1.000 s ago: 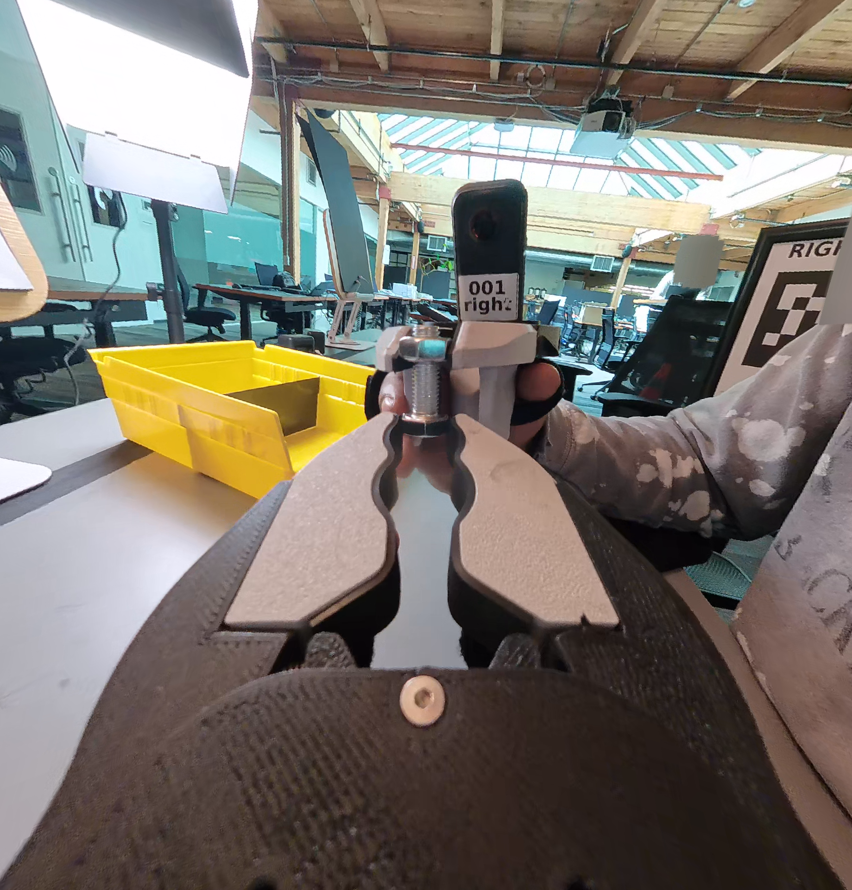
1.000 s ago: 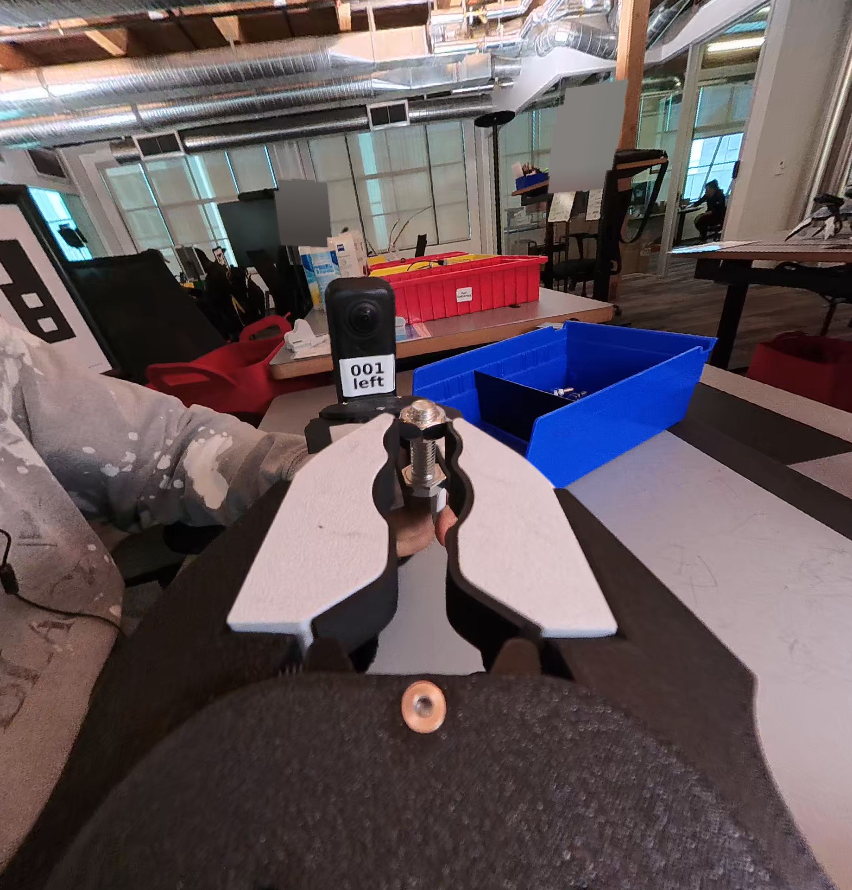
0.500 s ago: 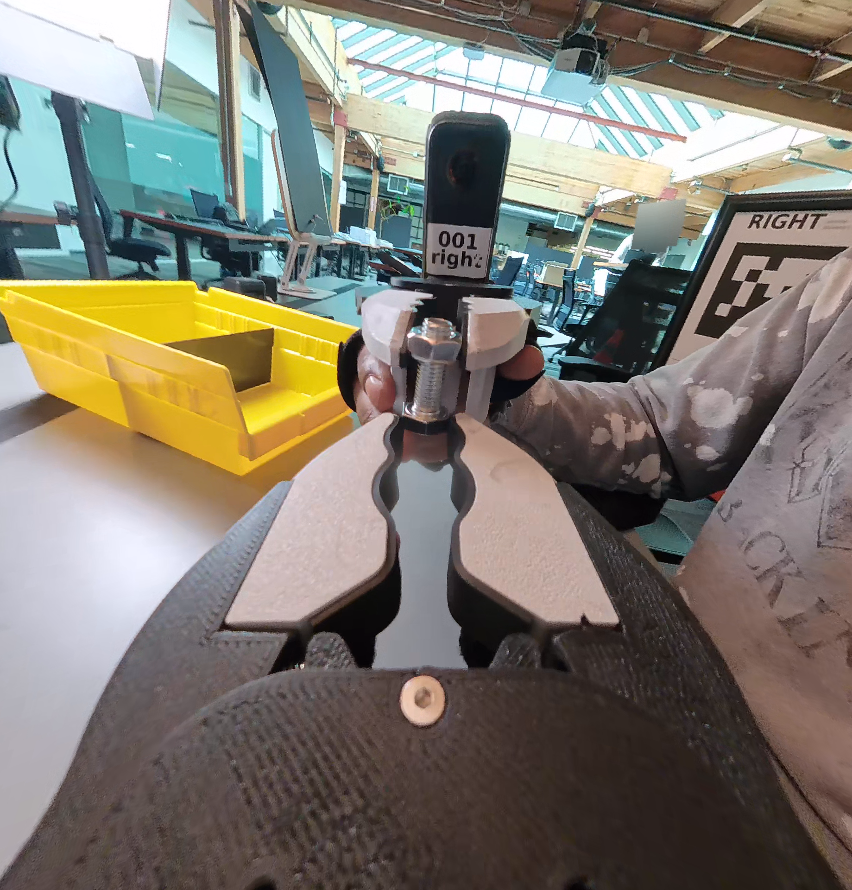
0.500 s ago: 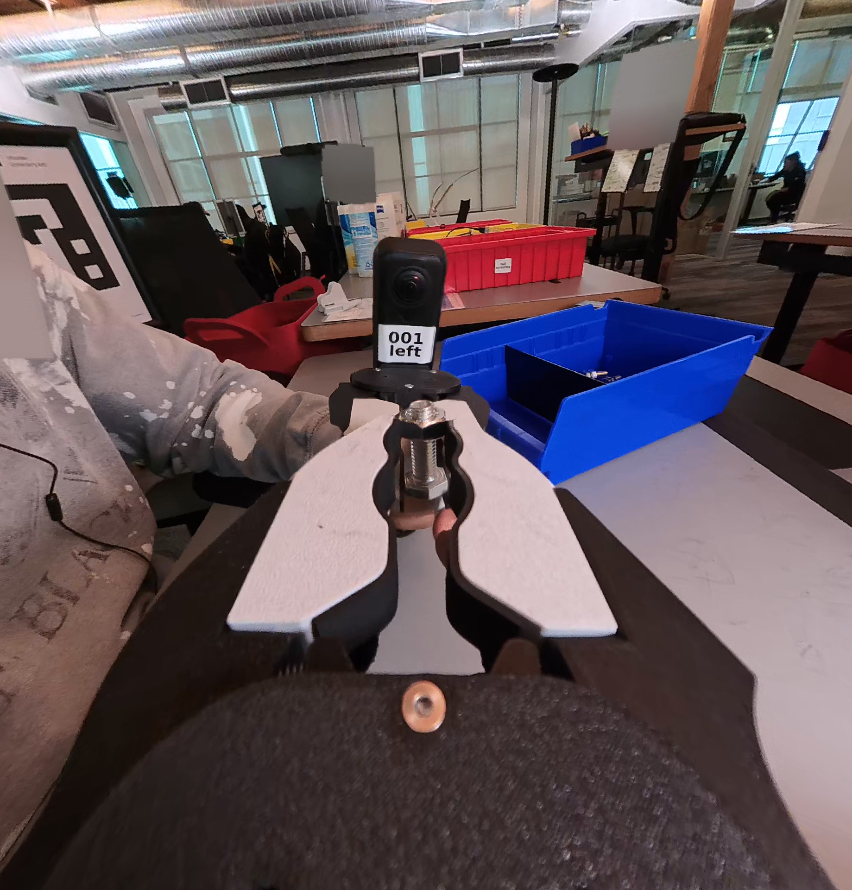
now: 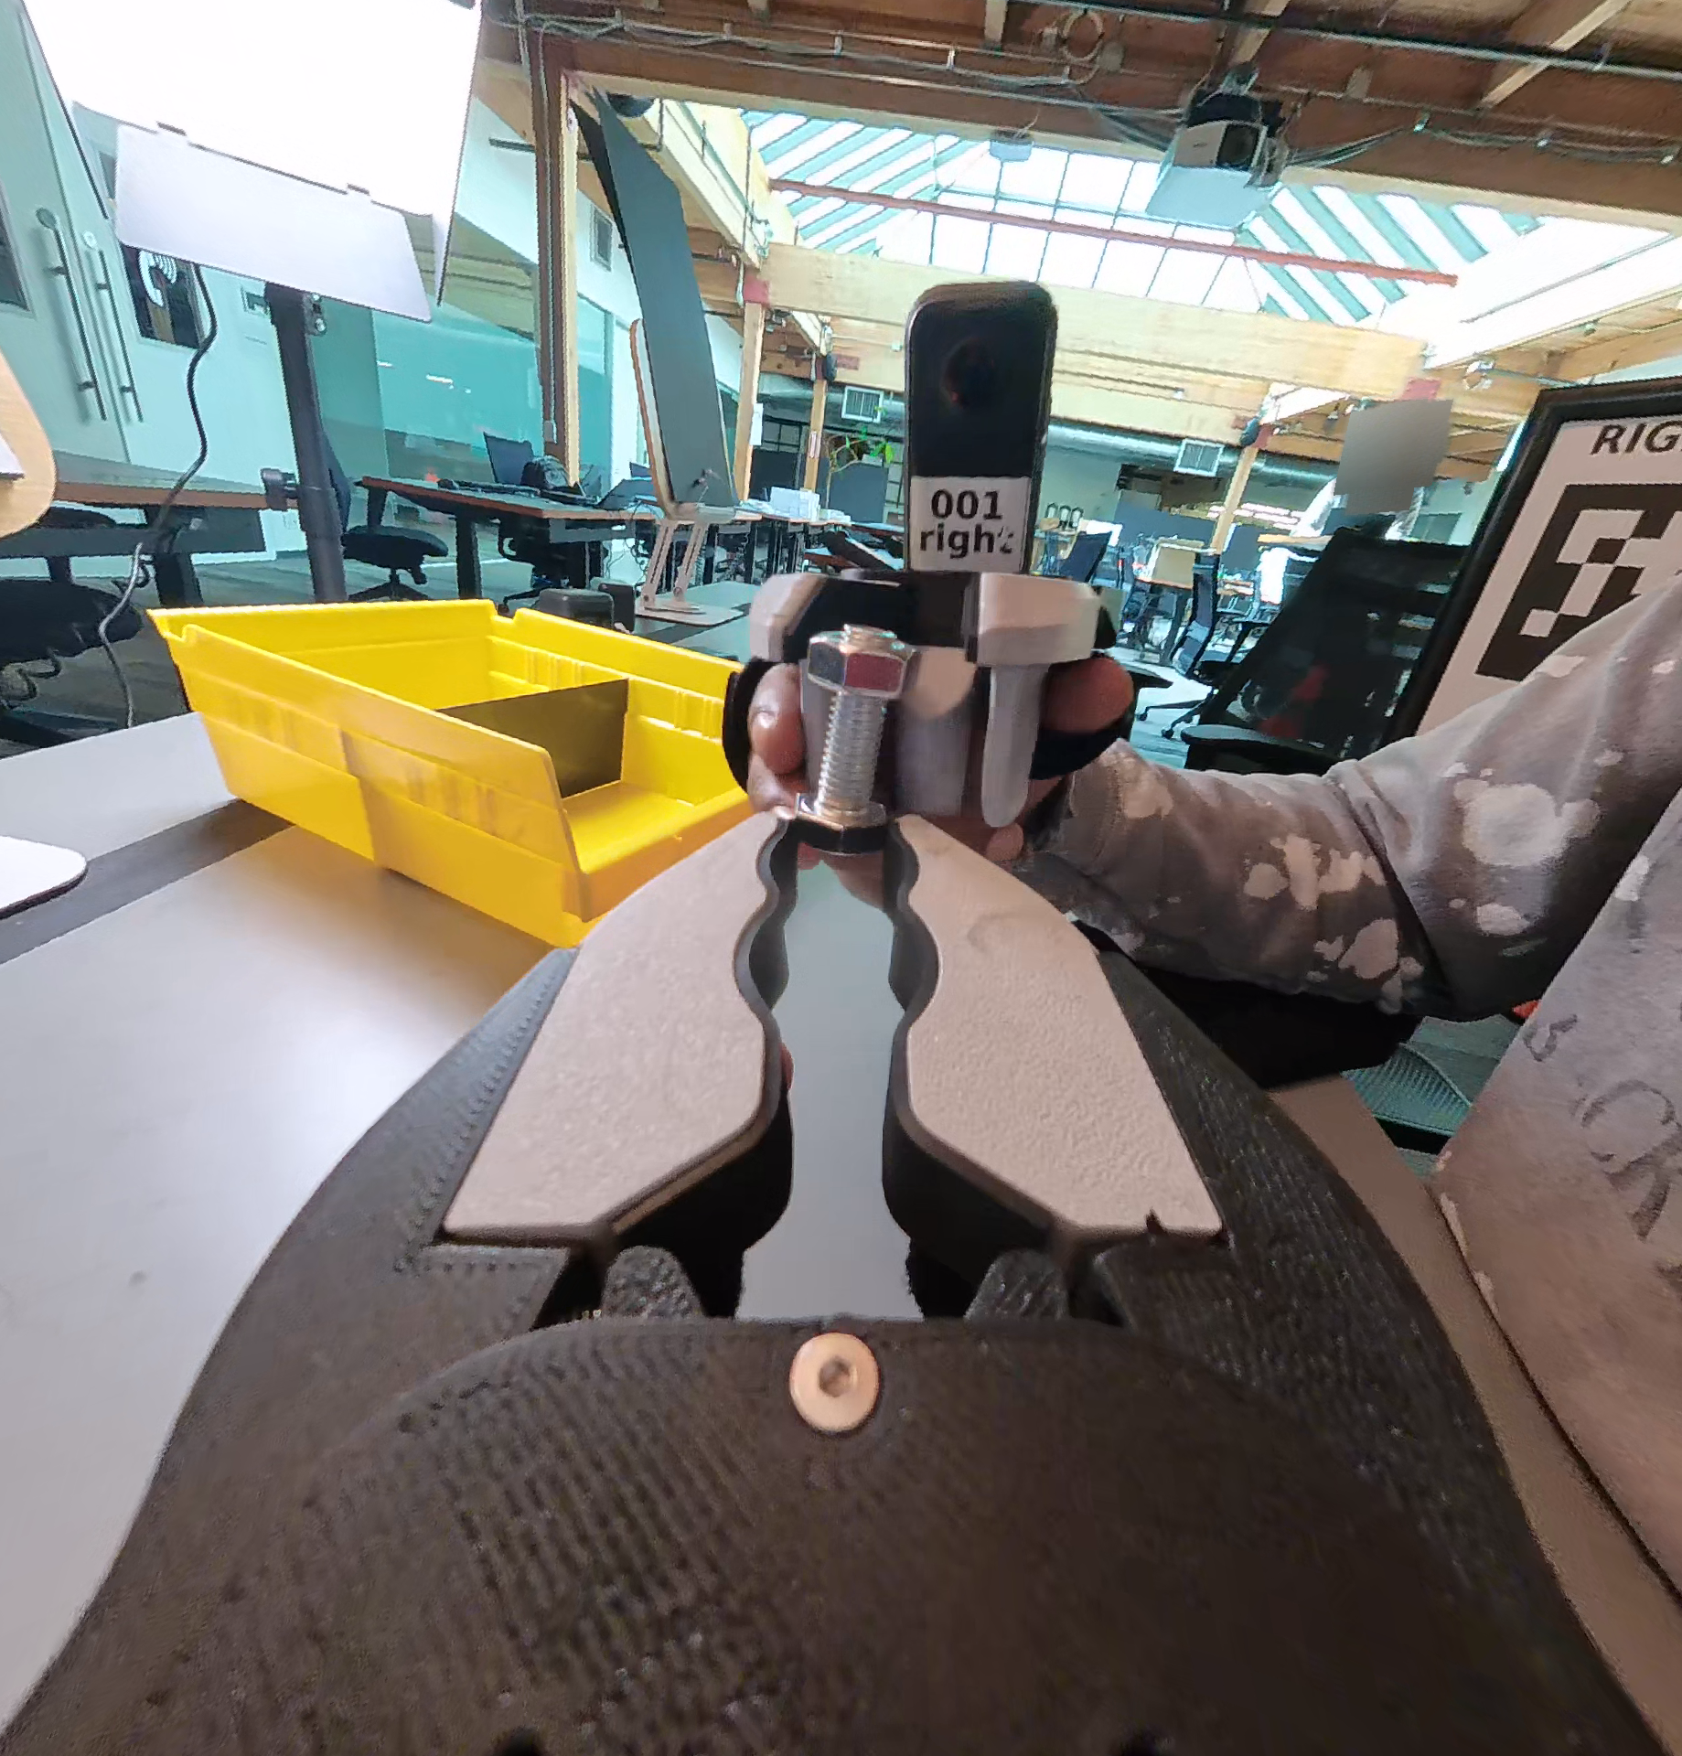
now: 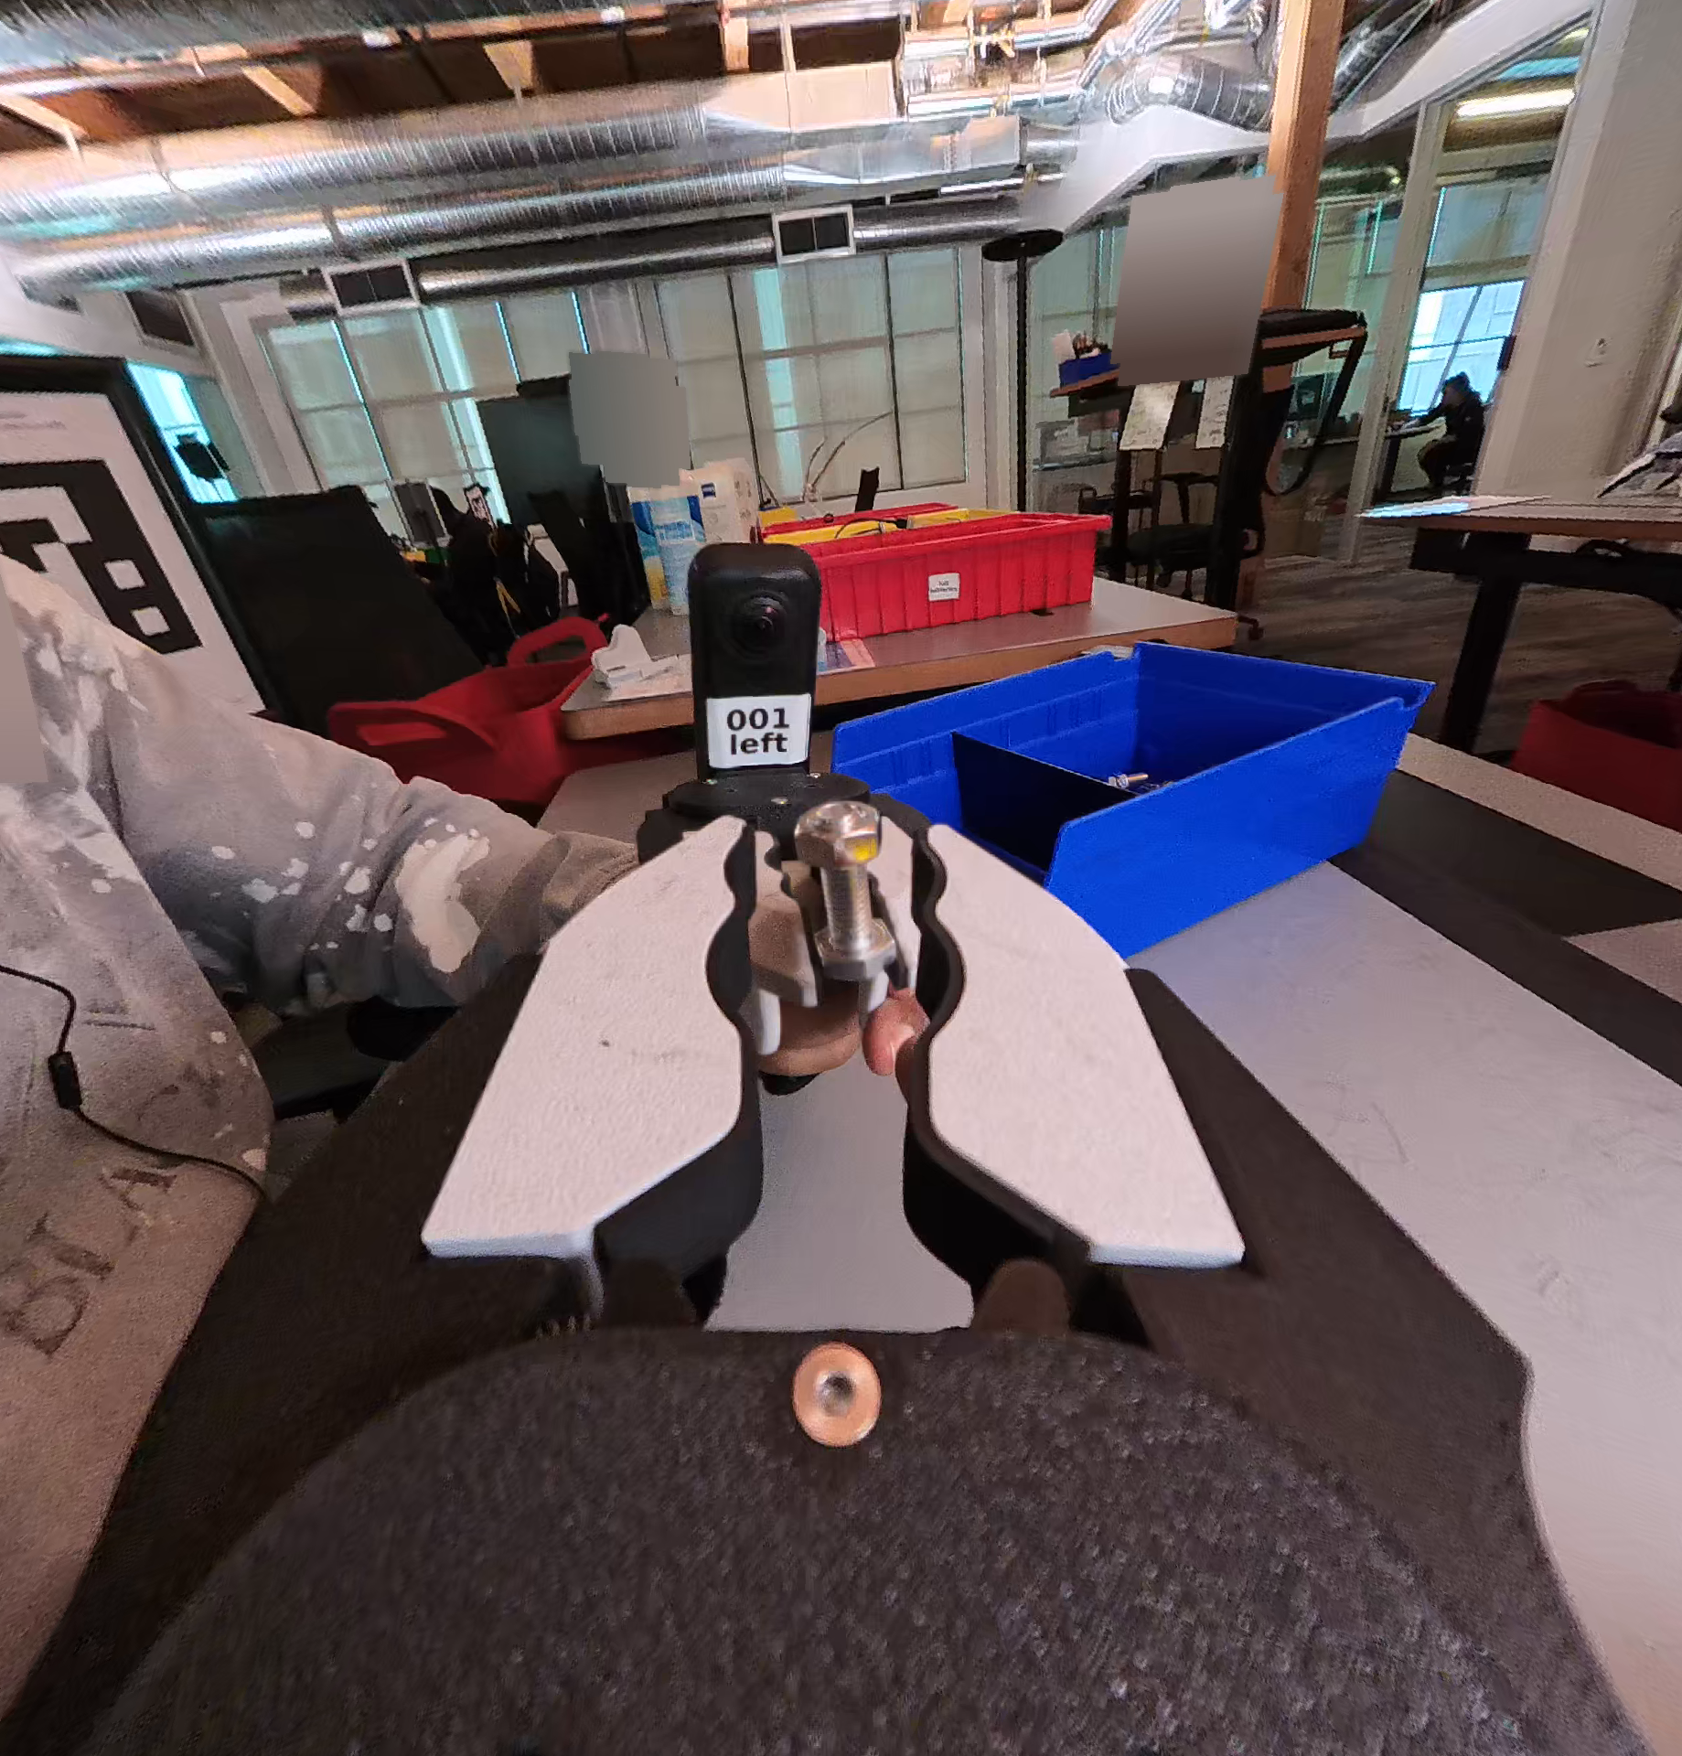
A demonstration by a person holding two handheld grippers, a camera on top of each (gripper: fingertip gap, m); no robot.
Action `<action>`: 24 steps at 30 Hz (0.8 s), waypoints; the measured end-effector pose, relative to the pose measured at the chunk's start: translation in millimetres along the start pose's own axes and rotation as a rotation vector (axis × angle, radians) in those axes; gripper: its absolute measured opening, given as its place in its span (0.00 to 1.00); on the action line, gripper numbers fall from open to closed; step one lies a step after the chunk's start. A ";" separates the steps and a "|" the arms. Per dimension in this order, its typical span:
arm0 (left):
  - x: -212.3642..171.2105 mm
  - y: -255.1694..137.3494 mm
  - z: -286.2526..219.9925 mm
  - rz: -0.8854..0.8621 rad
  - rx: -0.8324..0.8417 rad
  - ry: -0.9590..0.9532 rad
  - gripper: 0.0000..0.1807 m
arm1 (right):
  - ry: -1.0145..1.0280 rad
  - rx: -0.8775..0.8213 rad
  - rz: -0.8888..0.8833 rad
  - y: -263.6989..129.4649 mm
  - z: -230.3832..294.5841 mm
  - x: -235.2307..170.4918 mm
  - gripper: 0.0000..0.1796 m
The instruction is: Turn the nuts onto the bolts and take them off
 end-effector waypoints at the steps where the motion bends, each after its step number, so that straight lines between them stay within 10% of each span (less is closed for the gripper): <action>1: -0.6 0.3 -0.9 0.002 -0.003 0.005 0.10 | -0.007 -0.011 0.014 2.7 0.2 -1.2 0.17; 24: 4.7 -2.4 2.2 -0.020 0.017 0.005 0.10 | -0.002 -0.109 -0.033 -10.1 -11.5 3.8 0.13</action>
Point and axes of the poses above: each gripper's, where its closed fingertips meet, y out along the fingers, x out of its top, z = x × y across the jaws, the point moved 5 cm from there along -y, back along the fingers, and after that the axes turned 15 degrees about x, right-handed, at the moved point
